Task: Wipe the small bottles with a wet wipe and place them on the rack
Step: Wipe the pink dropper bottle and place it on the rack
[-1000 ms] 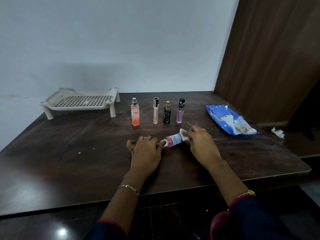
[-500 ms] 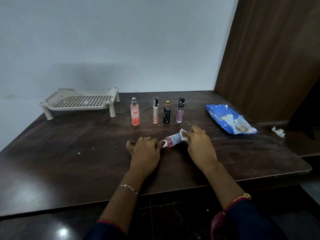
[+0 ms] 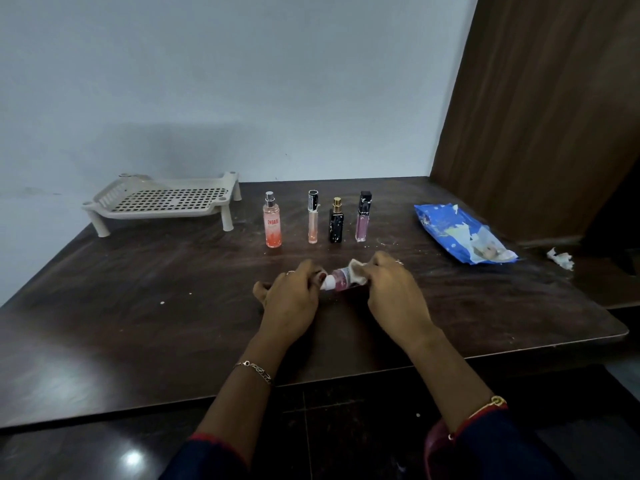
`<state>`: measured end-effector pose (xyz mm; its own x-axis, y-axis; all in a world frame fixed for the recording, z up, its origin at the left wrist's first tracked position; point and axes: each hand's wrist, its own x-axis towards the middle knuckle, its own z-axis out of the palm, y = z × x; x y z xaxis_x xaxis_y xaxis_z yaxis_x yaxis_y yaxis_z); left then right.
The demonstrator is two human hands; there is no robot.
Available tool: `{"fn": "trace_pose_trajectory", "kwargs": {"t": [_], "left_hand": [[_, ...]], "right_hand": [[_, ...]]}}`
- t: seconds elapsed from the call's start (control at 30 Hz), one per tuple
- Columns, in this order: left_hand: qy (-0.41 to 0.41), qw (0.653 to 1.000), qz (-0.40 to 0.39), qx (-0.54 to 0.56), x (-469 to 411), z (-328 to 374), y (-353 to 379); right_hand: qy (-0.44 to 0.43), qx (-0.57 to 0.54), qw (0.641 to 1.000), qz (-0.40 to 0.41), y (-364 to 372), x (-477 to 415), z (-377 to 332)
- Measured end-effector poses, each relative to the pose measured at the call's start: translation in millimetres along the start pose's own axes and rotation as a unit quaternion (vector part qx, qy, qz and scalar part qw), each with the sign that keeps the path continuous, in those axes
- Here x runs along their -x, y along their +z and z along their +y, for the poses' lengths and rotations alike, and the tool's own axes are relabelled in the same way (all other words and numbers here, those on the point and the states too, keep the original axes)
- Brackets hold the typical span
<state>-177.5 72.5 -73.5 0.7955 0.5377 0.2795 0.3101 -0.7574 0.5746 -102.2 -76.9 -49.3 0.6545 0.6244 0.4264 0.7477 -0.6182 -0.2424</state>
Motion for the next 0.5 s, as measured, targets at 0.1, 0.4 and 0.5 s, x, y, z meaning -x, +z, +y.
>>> {"fn": "trace_pose_trajectory", "kwargs": {"t": [0.1, 0.4, 0.5], "left_hand": [[-0.030, 0.999, -0.017, 0.010, -3.5, 0.4, -3.1], [-0.092, 0.994, -0.061, -0.017, -16.7, 0.7, -18.1], [-0.082, 0.994, -0.074, -0.020, -12.5, 7.7, -16.0]], "right_hand": [[0.055, -0.002, 0.998, 0.000, -5.0, -3.3, 11.8], [0.019, 0.002, 0.999, 0.029, -1.8, 4.8, -20.9], [-0.012, 0.000, 1.000, 0.028, 2.4, 5.3, -36.1]]}}
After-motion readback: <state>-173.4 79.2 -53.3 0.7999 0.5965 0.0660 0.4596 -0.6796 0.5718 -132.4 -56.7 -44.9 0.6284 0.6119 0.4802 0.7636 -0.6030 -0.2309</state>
